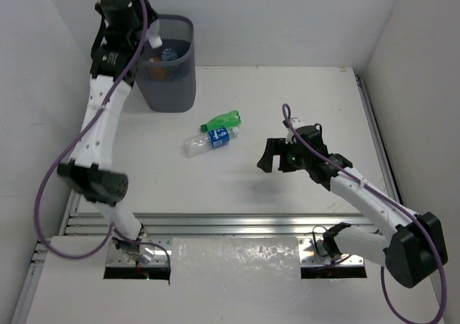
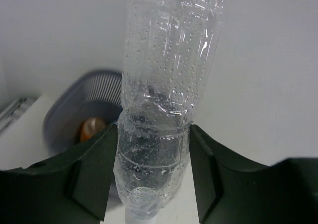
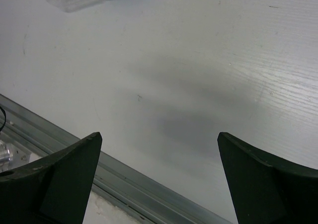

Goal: Put the plastic bottles in the bin

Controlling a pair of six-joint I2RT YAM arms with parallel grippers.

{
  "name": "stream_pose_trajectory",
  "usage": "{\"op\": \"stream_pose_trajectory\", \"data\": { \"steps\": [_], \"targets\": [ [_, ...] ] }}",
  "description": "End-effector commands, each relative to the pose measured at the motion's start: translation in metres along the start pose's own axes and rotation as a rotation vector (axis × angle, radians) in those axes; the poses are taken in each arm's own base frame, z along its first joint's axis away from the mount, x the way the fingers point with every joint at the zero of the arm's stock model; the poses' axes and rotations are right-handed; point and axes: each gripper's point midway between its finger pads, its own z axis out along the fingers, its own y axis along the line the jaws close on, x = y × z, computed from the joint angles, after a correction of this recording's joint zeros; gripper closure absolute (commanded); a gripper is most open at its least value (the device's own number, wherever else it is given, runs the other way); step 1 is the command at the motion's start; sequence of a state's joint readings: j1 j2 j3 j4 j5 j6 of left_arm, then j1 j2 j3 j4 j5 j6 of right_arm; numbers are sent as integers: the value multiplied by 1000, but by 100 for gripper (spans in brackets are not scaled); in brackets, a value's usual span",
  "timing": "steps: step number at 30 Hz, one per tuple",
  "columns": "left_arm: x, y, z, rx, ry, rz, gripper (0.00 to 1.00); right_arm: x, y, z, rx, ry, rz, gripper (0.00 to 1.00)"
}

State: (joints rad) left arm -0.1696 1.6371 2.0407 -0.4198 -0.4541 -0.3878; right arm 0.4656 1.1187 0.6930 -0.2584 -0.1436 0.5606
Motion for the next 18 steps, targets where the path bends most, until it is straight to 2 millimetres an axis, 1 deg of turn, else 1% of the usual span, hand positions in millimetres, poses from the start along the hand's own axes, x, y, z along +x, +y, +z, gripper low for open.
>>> {"op": "stream_pose_trajectory", "data": {
  "steps": [1, 2, 3, 4, 5, 6, 7, 8, 10, 11, 13, 14, 16, 17, 18],
  "targets": [
    [-7, 7, 66, -14, -50, 69, 96, -23, 6, -10, -19, -51, -42, 1],
    [-8, 6, 77, -7, -59, 80, 79, -22, 5, -11, -16, -51, -49, 1],
    [0, 7, 97, -8, -70, 102, 67, -20, 1, -13, -1, -48, -55, 1],
    [6, 8, 105, -1, -70, 115, 54, -21, -2, -14, 6, -53, -52, 1],
    [11, 8, 112, 9, -71, 140, 33, -21, -2, -16, 5, -58, -54, 1],
    [18, 10, 119, 3, -82, 140, 24, -21, -2, -17, 1, -55, -59, 1],
    [18, 10, 121, 4, -89, 139, 2, -21, -2, -17, -1, -53, -55, 1],
    [16, 9, 122, 13, -98, 145, 1, -21, -1, -17, -5, -50, -53, 1],
    [-3, 3, 116, 24, -138, 131, 0, -20, 1, -14, -15, -41, -34, 1],
    [-22, -3, 107, 41, -172, 121, 0, -19, 1, -10, -19, -30, -24, 1],
    [-41, -5, 93, 42, -200, 110, 0, -22, 7, -5, -43, -31, 15, 1],
    [-59, -2, 73, 20, -211, 91, 0, -25, 10, 3, -53, -25, 45, 1],
    [-69, 6, 47, -9, -186, 64, 0, -28, 18, 12, -63, -12, 63, 1],
    [-70, 15, 15, -18, -142, 14, 0, -47, 23, 15, -45, -48, 70, 1],
    [-62, 20, -1, -11, -106, -3, 0, -53, 24, 20, -29, -47, 111, 1]
  ]
}}
